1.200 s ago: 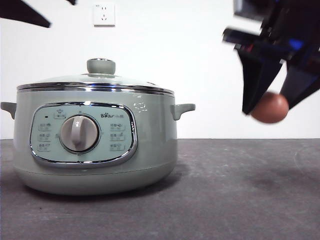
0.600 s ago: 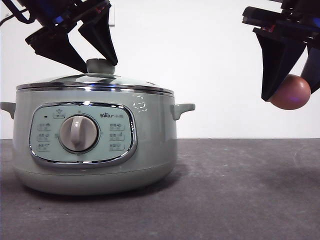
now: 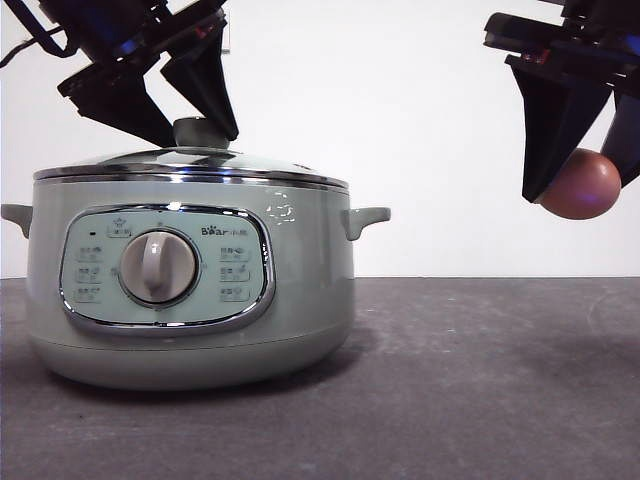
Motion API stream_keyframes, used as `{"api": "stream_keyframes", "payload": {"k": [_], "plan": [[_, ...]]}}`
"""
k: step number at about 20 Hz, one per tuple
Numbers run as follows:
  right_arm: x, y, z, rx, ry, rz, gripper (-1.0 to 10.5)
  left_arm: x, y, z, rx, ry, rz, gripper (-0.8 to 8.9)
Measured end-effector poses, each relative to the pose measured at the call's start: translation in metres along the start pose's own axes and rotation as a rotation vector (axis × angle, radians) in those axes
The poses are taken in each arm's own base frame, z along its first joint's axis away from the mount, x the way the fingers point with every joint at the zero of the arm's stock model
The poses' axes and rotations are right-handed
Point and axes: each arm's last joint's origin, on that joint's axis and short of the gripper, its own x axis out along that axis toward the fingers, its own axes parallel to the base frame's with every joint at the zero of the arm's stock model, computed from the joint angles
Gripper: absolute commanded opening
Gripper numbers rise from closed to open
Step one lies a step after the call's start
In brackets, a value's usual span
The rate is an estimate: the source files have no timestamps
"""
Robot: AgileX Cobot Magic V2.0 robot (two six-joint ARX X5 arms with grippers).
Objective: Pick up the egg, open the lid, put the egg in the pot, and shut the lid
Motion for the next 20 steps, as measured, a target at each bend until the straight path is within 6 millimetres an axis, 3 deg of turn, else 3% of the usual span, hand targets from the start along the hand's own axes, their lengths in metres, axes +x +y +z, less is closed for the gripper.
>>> {"api": "stream_keyframes", "payload": {"k": [1, 7, 10, 12, 15, 17, 20], "plan": [[0.000, 0.000, 0.000, 0.000, 0.000, 0.000, -0.1, 0.000, 0.000, 0.000, 0.000, 0.002, -0.006, -0.30], [-0.001, 0.002, 0.007, 0.009, -0.066, 0.025, -0.1, -0.001, -0.001, 0.001, 0.027, -0.010, -0.001, -0.08], [-0.011, 0.007, 0.019, 0.011, -0.112, 0.140, -0.1, -0.014, -0.002, 0.003, 0.047, -0.044, 0.054, -0.08], [-0.027, 0.012, 0.036, 0.008, -0.195, 0.240, -0.1, -0.042, -0.003, 0.010, 0.055, -0.115, 0.107, -0.08], [-0.044, 0.031, 0.061, -0.034, -0.263, 0.324, -0.1, -0.100, -0.011, 0.025, 0.071, -0.296, 0.117, -0.08], [-0.044, 0.049, 0.080, -0.085, -0.267, 0.354, -0.1, -0.139, -0.016, 0.025, 0.073, -0.371, 0.142, -0.08], [-0.033, 0.076, 0.106, -0.156, -0.250, 0.396, -0.1, -0.178, -0.018, 0.011, 0.061, -0.386, 0.205, -0.08]]}}
